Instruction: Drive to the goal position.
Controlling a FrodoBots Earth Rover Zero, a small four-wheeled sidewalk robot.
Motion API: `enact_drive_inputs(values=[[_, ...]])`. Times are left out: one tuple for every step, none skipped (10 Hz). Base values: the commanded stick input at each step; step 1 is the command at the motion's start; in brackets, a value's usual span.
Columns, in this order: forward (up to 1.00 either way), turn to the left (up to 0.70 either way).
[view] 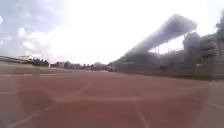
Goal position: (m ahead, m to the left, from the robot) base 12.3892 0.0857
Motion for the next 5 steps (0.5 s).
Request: enact_drive_inputs(values=[[0.70, 0.00], [0.70, 0.00], [0.70, 0.00], [0.70, 0.00], [0.70, 0.00]])
